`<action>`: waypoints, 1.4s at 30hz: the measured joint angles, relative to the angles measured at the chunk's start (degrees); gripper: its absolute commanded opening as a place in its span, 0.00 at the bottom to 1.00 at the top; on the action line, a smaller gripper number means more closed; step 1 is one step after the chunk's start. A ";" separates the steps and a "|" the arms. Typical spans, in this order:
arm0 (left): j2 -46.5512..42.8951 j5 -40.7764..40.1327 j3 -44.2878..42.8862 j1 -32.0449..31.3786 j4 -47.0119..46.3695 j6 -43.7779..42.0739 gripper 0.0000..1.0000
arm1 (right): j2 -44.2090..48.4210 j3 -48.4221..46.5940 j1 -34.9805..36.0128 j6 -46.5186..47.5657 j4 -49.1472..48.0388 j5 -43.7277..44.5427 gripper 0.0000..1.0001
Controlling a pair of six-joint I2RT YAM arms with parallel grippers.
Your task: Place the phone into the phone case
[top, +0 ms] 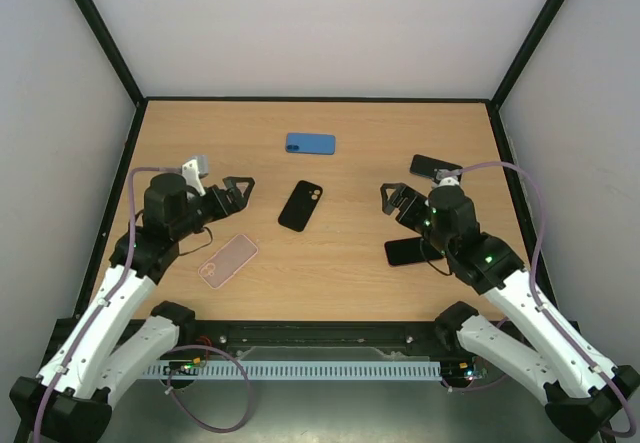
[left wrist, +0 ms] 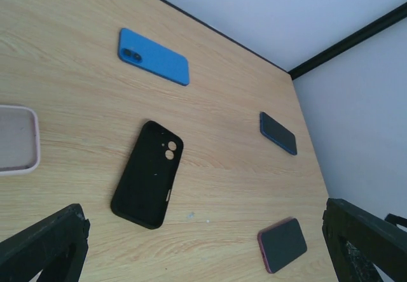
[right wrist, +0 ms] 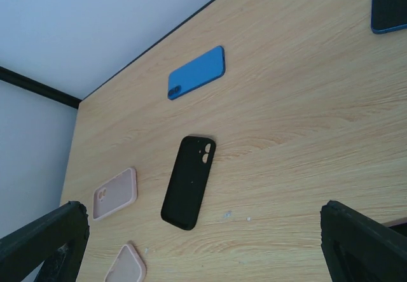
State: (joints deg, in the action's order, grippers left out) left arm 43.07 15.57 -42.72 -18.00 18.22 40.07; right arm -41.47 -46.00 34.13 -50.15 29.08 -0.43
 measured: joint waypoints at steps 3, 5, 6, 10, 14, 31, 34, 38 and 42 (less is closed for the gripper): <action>1.14 -1.20 -0.07 0.00 0.72 0.22 1.00 | -0.02 0.87 0.00 0.00 -0.79 -0.09 0.97; 2.08 -2.40 -0.11 0.00 1.66 0.55 1.00 | 0.31 1.49 0.00 0.00 -1.40 -0.07 0.98; 2.43 -3.17 -0.11 0.00 2.40 0.87 1.00 | 0.57 1.77 0.00 0.00 -1.64 -0.07 0.98; 3.80 -8.02 -0.22 0.09 6.03 2.86 1.00 | 1.79 3.15 0.00 -0.24 -2.78 -0.07 0.98; 5.81 -13.44 -0.02 1.01 9.66 7.08 1.00 | 2.62 4.70 0.00 -0.76 -3.63 -0.66 0.98; 10.91 -23.87 11.30 6.32 18.08 29.57 0.62 | 5.11 7.19 0.00 -1.97 -4.55 -2.64 0.97; 10.97 -25.22 11.82 6.45 19.10 32.13 0.58 | 5.18 7.19 0.00 -1.97 -4.55 -2.64 0.98; 10.21 -26.16 13.16 6.47 18.95 33.70 0.52 | 6.05 7.43 0.00 -1.99 -4.63 -2.62 0.97; 10.67 -26.08 13.90 6.71 18.60 34.80 0.42 | 6.67 7.85 0.00 -2.29 -5.33 -2.64 0.97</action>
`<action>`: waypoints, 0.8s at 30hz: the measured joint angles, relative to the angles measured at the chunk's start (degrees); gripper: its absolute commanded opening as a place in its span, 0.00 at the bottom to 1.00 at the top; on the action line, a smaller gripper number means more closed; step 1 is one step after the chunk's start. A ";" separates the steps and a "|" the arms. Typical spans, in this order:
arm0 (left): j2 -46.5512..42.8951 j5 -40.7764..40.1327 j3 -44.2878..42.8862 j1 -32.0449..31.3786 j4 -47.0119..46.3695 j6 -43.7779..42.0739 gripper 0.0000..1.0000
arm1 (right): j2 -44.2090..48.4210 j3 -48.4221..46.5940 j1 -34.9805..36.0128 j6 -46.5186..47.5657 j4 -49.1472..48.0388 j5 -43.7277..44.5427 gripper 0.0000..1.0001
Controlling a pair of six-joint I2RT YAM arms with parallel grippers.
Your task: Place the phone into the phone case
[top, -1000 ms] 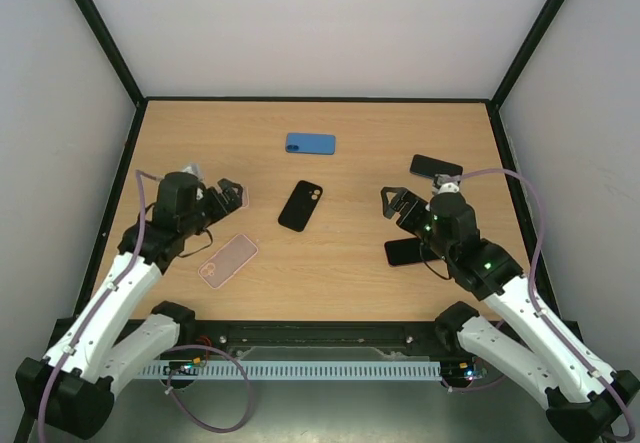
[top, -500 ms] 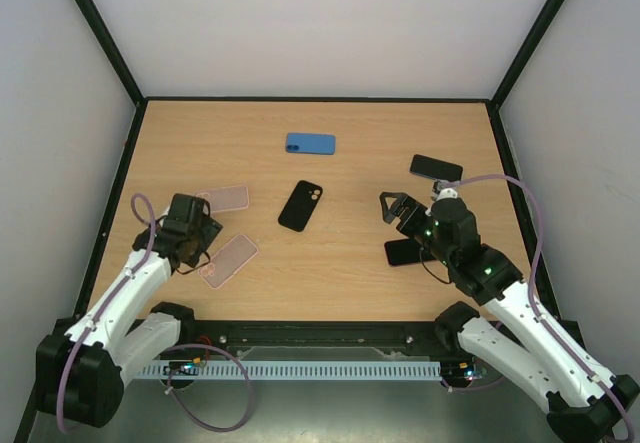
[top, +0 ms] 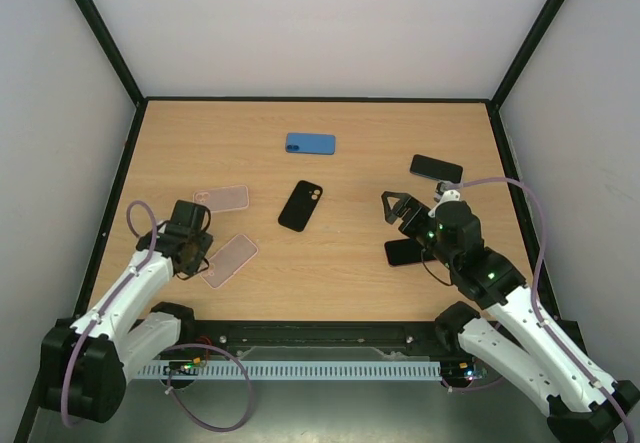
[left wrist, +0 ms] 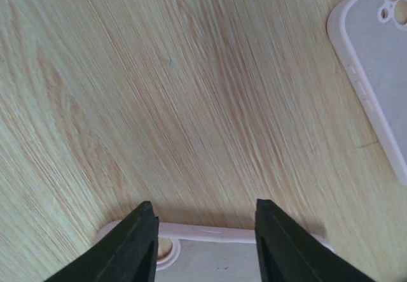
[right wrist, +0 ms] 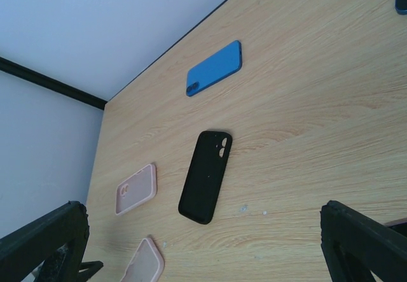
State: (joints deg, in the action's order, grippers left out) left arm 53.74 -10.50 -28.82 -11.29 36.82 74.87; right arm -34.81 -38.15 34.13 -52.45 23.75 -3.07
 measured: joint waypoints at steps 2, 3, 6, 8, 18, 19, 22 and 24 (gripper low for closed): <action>0.59 0.37 -0.02 0.28 -0.17 0.74 0.42 | 0.04 0.11 0.00 -0.17 -0.07 0.00 0.97; 0.83 0.92 -0.02 0.37 -0.22 1.29 0.42 | 0.04 0.13 0.00 -0.28 -0.07 0.00 0.98; 0.76 2.60 -0.02 0.39 -0.61 3.63 0.44 | 0.04 0.20 0.00 -0.46 -0.07 0.00 0.97; 0.57 3.85 0.04 0.39 -1.20 5.57 0.44 | 0.04 0.22 0.00 -0.52 -0.09 0.00 0.98; -0.28 9.16 2.56 0.39 -3.28 16.24 0.45 | 0.66 0.50 0.00 -0.57 -0.09 0.24 0.97; -0.31 9.38 2.78 0.39 -3.43 17.22 0.45 | 0.70 0.52 0.00 -0.57 -0.07 0.26 0.97; -0.31 9.92 3.23 0.39 -4.04 19.85 0.44 | 0.76 0.68 0.00 -0.57 -0.07 0.35 0.97; -0.31 10.40 3.56 0.39 -4.39 21.75 0.44 | 0.96 0.83 0.00 -0.57 -0.04 0.39 0.98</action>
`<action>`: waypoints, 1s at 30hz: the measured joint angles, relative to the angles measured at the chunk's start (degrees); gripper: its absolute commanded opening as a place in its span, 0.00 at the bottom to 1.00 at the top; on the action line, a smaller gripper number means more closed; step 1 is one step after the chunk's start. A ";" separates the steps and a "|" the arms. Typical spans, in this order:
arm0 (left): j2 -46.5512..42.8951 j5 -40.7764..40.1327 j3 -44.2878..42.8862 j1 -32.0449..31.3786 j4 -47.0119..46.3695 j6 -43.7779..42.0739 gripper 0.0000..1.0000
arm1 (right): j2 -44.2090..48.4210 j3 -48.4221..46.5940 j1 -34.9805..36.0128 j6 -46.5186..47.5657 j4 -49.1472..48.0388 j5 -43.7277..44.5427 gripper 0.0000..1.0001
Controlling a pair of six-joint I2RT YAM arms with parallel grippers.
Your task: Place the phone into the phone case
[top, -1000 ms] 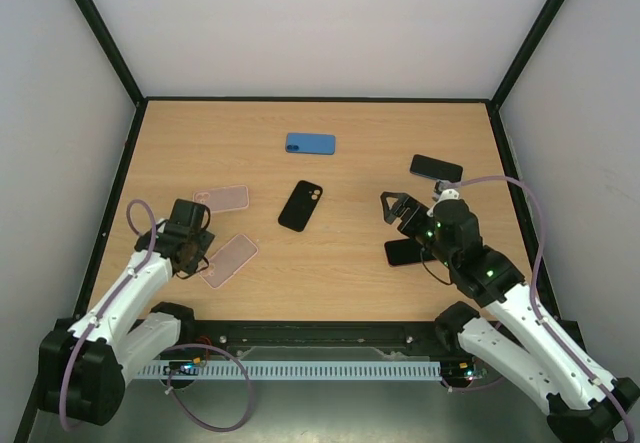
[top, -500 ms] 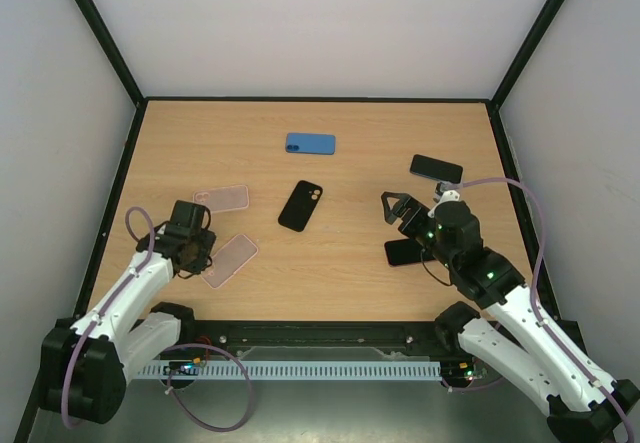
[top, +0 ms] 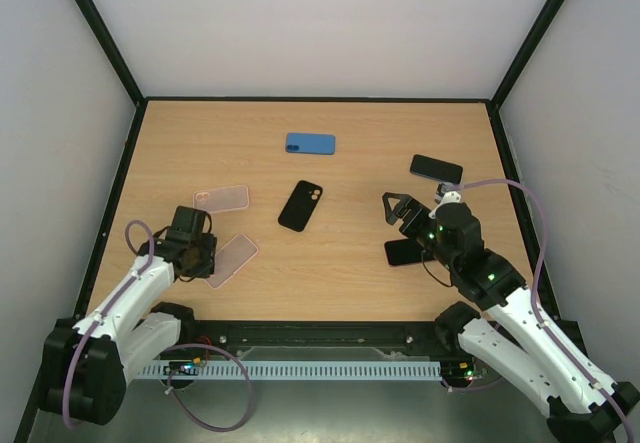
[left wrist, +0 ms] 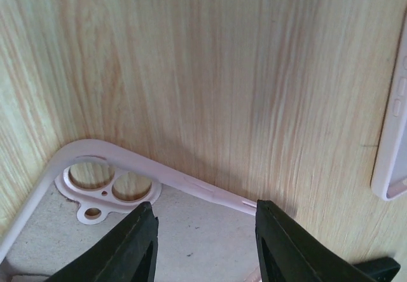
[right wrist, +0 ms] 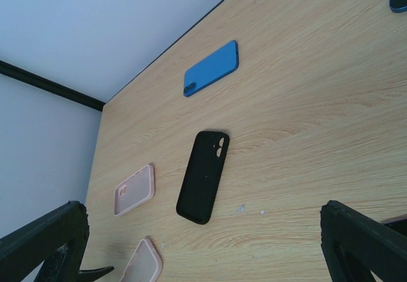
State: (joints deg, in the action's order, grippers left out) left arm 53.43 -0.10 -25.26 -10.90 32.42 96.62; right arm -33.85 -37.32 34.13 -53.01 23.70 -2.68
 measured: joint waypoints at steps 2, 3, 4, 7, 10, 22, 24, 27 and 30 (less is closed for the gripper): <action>0.00 0.31 0.44 0.00 -0.17 1.57 0.44 | 0.04 0.02 0.00 0.00 -0.02 0.07 0.98; 0.00 0.50 0.81 0.00 -0.52 2.38 0.44 | 0.09 0.02 0.00 0.00 0.00 0.07 0.97; 0.00 0.61 1.20 0.04 -0.85 3.15 0.44 | 0.20 0.04 0.00 0.00 0.00 0.09 0.98; 0.11 0.76 2.12 0.09 -1.75 5.18 0.42 | 0.44 0.24 0.00 0.00 -0.02 0.09 0.98; 0.94 1.20 2.51 0.68 -3.04 6.73 0.41 | 0.61 0.48 0.00 -0.15 0.00 0.09 0.98; 5.14 2.78 2.38 1.97 -5.53 9.40 0.29 | 0.52 0.59 0.00 -0.22 -0.02 0.07 0.98; 5.81 3.23 2.14 2.27 -5.49 9.64 0.23 | 0.44 0.59 0.00 -0.28 -0.02 0.04 0.97; 6.49 3.91 1.95 2.91 -5.20 9.79 0.16 | 0.26 0.59 0.00 -0.46 0.00 0.04 0.97; 6.56 4.20 1.92 3.39 -5.25 9.92 0.09 | 0.26 0.59 0.00 -0.68 -0.02 0.04 0.98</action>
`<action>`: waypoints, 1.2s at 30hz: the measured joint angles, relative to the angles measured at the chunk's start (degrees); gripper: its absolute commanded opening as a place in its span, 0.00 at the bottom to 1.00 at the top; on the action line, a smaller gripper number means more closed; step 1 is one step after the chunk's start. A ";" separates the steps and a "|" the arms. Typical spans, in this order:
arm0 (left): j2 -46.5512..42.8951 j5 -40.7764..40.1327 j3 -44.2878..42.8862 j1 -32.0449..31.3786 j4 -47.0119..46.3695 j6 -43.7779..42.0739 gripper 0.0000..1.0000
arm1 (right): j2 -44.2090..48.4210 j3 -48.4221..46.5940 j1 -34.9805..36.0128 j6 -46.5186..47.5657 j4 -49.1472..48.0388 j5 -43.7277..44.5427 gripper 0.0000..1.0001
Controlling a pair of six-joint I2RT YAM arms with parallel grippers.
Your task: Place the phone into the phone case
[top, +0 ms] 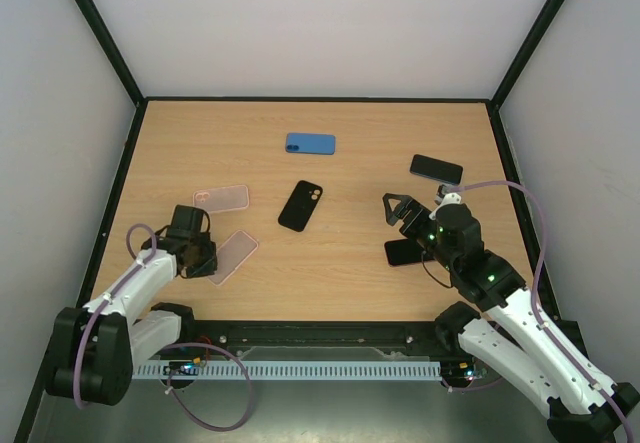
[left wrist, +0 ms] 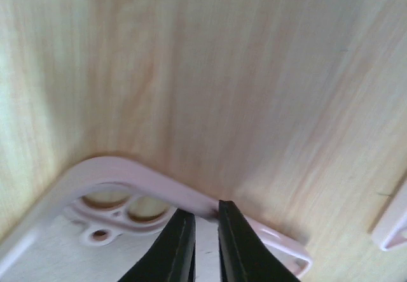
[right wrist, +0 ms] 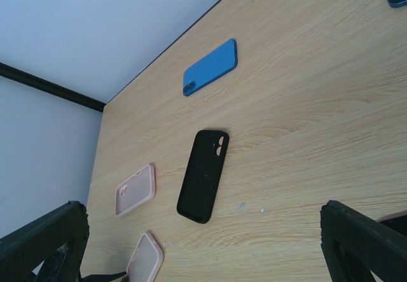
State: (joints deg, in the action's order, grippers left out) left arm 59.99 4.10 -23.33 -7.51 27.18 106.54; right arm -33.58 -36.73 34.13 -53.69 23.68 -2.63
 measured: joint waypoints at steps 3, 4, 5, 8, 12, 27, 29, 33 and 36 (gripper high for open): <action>-0.11 -0.46 0.02 0.39 -1.20 -0.11 0.02 | 0.00 0.07 0.00 -0.35 0.02 0.00 0.97; 0.04 -0.37 0.02 0.46 -1.53 -0.31 0.02 | 0.00 0.07 0.00 -0.39 0.00 0.00 0.98; 0.04 -0.46 0.02 0.50 -1.73 -0.79 0.02 | 0.00 0.09 0.00 -0.44 0.00 -0.02 0.98; 1.05 -0.76 -0.79 0.59 -1.40 -3.43 0.02 | 0.00 0.20 0.00 -0.55 0.00 -0.02 0.97; 4.85 -2.03 -4.55 0.63 1.09 -8.50 0.02 | 0.00 0.20 0.00 -0.57 0.00 0.00 0.98; 11.15 -2.08 -9.94 -10.08 -2.80 -29.88 0.02 | -1.66 1.55 0.00 -0.57 0.11 0.02 0.97; 11.63 -1.22 -10.62 -12.55 -4.04 -31.95 0.02 | -2.27 1.66 0.00 -0.55 0.17 -0.09 0.97; 11.63 0.35 -10.99 -17.20 -6.45 -35.82 0.02 | -3.15 1.81 0.00 -0.50 0.22 -0.52 0.98; 12.11 1.07 -12.92 -21.77 -7.56 -39.19 0.02 | -3.28 2.19 0.00 -0.33 0.15 -1.40 0.98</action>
State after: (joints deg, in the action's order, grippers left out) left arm 72.10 5.17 -36.25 -29.28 19.62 67.35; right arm -36.86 -34.54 34.13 -54.02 23.83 -4.03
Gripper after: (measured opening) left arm 0.024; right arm 0.975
